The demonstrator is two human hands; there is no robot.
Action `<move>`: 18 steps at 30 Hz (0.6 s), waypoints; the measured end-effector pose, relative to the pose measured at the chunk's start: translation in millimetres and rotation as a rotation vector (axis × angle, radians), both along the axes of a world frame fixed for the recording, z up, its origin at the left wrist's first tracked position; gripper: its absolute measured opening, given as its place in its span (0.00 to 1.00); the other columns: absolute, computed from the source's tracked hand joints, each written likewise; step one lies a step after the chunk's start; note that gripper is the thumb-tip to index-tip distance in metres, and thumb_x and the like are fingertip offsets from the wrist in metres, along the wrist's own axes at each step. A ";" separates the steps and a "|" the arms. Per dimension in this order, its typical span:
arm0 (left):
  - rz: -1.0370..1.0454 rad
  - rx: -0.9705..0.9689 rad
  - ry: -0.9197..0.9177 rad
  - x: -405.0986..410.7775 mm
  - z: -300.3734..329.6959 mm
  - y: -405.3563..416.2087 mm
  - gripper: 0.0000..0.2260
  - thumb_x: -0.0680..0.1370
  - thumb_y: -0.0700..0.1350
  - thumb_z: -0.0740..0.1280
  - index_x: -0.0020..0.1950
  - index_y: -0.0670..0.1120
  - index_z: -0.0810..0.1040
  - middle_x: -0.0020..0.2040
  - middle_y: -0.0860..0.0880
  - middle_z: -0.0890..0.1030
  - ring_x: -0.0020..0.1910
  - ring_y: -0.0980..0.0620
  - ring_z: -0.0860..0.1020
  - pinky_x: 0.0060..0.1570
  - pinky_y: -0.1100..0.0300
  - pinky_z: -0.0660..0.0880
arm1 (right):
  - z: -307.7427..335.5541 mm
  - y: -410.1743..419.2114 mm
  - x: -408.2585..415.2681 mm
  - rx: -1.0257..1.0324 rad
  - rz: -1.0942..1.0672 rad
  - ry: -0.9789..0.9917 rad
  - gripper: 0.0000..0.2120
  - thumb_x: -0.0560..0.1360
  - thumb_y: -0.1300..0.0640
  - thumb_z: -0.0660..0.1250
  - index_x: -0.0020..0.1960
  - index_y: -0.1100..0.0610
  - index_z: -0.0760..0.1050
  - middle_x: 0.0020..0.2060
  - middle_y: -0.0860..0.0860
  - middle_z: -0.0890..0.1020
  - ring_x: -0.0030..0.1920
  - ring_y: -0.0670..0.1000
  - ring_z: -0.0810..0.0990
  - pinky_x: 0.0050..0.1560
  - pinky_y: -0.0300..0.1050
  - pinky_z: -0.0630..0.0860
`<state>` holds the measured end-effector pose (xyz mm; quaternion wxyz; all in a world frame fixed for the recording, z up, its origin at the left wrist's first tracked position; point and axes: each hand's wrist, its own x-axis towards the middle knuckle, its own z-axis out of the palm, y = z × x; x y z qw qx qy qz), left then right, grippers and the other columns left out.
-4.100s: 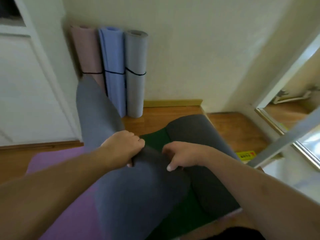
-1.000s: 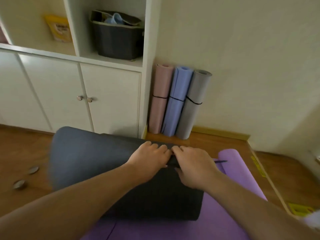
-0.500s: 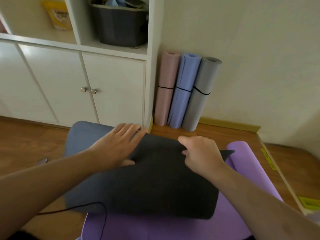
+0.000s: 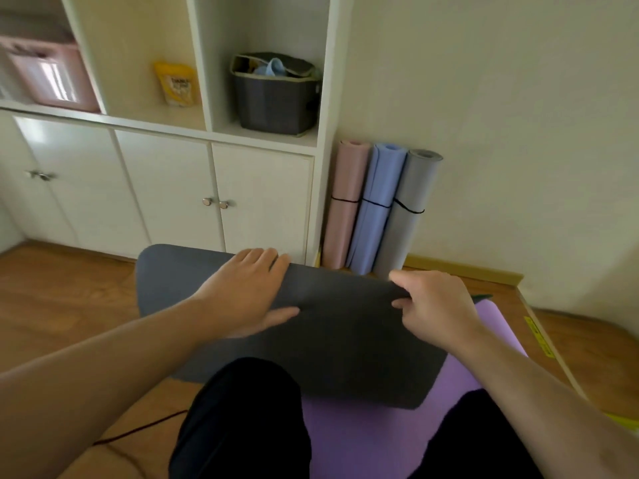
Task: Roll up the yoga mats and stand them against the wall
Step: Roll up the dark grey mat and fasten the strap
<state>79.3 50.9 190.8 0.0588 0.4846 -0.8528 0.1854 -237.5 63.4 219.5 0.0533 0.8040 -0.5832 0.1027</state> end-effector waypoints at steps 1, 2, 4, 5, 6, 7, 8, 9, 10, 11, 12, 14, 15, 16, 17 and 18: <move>0.007 0.018 0.009 -5.9 5.9 10.7 0.41 0.78 0.76 0.54 0.76 0.45 0.65 0.68 0.46 0.75 0.66 0.45 0.74 0.70 0.48 0.71 | 4.4 7.6 -3.6 0.012 0.005 -0.011 0.14 0.79 0.58 0.71 0.44 0.44 0.69 0.35 0.42 0.77 0.40 0.48 0.78 0.40 0.47 0.75; 0.013 0.034 0.015 -11.3 11.4 20.5 0.42 0.76 0.77 0.55 0.77 0.46 0.64 0.69 0.47 0.74 0.66 0.46 0.74 0.71 0.48 0.71 | 9.0 14.2 -7.6 0.027 0.009 -0.018 0.11 0.78 0.57 0.71 0.45 0.44 0.72 0.36 0.42 0.78 0.41 0.48 0.79 0.42 0.48 0.76; 0.041 0.081 0.001 -18.8 19.2 37.0 0.47 0.72 0.79 0.59 0.79 0.47 0.59 0.71 0.48 0.70 0.68 0.46 0.71 0.74 0.47 0.67 | 17.4 23.7 -17.5 0.047 0.004 -0.026 0.06 0.78 0.54 0.73 0.48 0.44 0.77 0.38 0.41 0.82 0.43 0.47 0.81 0.46 0.50 0.79; 0.061 0.097 -0.020 -19.9 22.1 45.6 0.51 0.69 0.79 0.63 0.81 0.48 0.55 0.72 0.48 0.68 0.69 0.46 0.69 0.75 0.47 0.65 | 23.4 28.8 -22.1 0.047 0.009 -0.032 0.07 0.77 0.53 0.73 0.48 0.43 0.77 0.38 0.41 0.82 0.43 0.47 0.81 0.46 0.50 0.80; 0.080 0.106 -0.049 -20.8 23.1 52.2 0.55 0.67 0.78 0.66 0.82 0.48 0.51 0.72 0.48 0.66 0.70 0.45 0.68 0.76 0.46 0.63 | 29.4 32.6 -27.4 0.049 0.010 -0.033 0.08 0.77 0.53 0.74 0.45 0.42 0.76 0.37 0.41 0.81 0.41 0.46 0.79 0.45 0.49 0.79; 0.103 0.107 -0.071 -21.6 23.9 58.4 0.58 0.66 0.77 0.69 0.82 0.48 0.47 0.72 0.48 0.65 0.70 0.44 0.67 0.76 0.45 0.61 | 35.9 36.4 -32.3 0.051 0.011 -0.027 0.10 0.76 0.52 0.75 0.44 0.42 0.74 0.36 0.41 0.80 0.40 0.45 0.78 0.43 0.47 0.77; 0.124 0.098 -0.087 -22.2 24.7 63.8 0.59 0.65 0.74 0.72 0.83 0.48 0.45 0.72 0.47 0.65 0.70 0.44 0.67 0.76 0.45 0.61 | 43.1 40.9 -37.0 0.064 0.009 -0.018 0.10 0.76 0.52 0.76 0.44 0.43 0.74 0.36 0.40 0.80 0.40 0.45 0.77 0.42 0.46 0.74; 0.143 0.080 -0.100 -23.9 25.1 67.8 0.59 0.65 0.71 0.74 0.82 0.48 0.44 0.72 0.47 0.65 0.70 0.43 0.67 0.75 0.45 0.62 | 50.3 44.7 -41.8 0.079 0.005 -0.007 0.09 0.76 0.51 0.76 0.45 0.43 0.76 0.37 0.39 0.80 0.41 0.44 0.78 0.42 0.45 0.72; 0.153 0.059 -0.109 -26.8 25.4 70.2 0.57 0.67 0.68 0.76 0.82 0.48 0.45 0.72 0.46 0.66 0.69 0.43 0.68 0.74 0.45 0.64 | 56.1 47.3 -46.5 0.093 -0.004 0.003 0.08 0.76 0.50 0.76 0.48 0.43 0.77 0.38 0.38 0.80 0.42 0.44 0.78 0.43 0.45 0.71; 0.153 0.051 -0.107 -30.6 25.8 70.9 0.53 0.69 0.66 0.76 0.81 0.47 0.48 0.72 0.46 0.68 0.69 0.43 0.69 0.73 0.46 0.66 | 60.0 48.8 -50.6 0.108 -0.015 0.005 0.09 0.76 0.49 0.77 0.49 0.41 0.76 0.39 0.37 0.80 0.43 0.44 0.78 0.44 0.45 0.72; 0.145 0.064 -0.097 -34.4 25.9 71.0 0.48 0.71 0.63 0.76 0.80 0.47 0.52 0.71 0.46 0.69 0.68 0.44 0.71 0.72 0.47 0.68 | 62.1 49.5 -53.8 0.128 -0.023 0.004 0.10 0.76 0.48 0.76 0.48 0.40 0.75 0.40 0.37 0.80 0.44 0.43 0.78 0.46 0.46 0.73; 0.131 0.142 -0.055 -39.6 25.0 68.1 0.37 0.76 0.59 0.74 0.77 0.48 0.59 0.67 0.49 0.75 0.64 0.47 0.77 0.65 0.50 0.75 | 59.1 48.8 -54.6 0.152 -0.039 0.032 0.10 0.78 0.47 0.74 0.51 0.38 0.72 0.41 0.38 0.80 0.46 0.42 0.79 0.49 0.45 0.78; 0.132 0.191 -0.029 -40.4 23.4 65.8 0.31 0.79 0.57 0.72 0.75 0.49 0.62 0.64 0.50 0.78 0.60 0.48 0.79 0.60 0.52 0.78 | 54.8 49.0 -51.1 0.127 -0.043 0.053 0.10 0.79 0.47 0.72 0.54 0.38 0.71 0.44 0.39 0.81 0.48 0.43 0.80 0.53 0.46 0.79; 0.138 0.237 -0.007 -40.1 21.2 62.3 0.25 0.80 0.55 0.70 0.72 0.50 0.64 0.60 0.51 0.79 0.56 0.48 0.81 0.56 0.52 0.79 | 48.0 47.6 -46.2 0.068 -0.043 0.076 0.11 0.80 0.46 0.70 0.59 0.38 0.70 0.49 0.40 0.81 0.53 0.45 0.80 0.58 0.46 0.79; 0.144 0.273 0.007 -40.6 19.0 58.4 0.21 0.81 0.54 0.69 0.70 0.51 0.66 0.57 0.51 0.80 0.53 0.49 0.82 0.54 0.52 0.80 | 38.6 45.6 -39.9 -0.001 -0.039 0.105 0.17 0.80 0.45 0.70 0.65 0.40 0.68 0.57 0.42 0.80 0.59 0.48 0.78 0.65 0.48 0.76; 0.148 0.306 0.013 -40.4 16.1 52.9 0.17 0.82 0.54 0.68 0.68 0.52 0.68 0.55 0.52 0.81 0.51 0.49 0.82 0.53 0.51 0.80 | 28.6 43.9 -31.8 -0.043 -0.040 0.149 0.26 0.78 0.42 0.71 0.72 0.44 0.65 0.65 0.47 0.76 0.66 0.52 0.74 0.73 0.50 0.70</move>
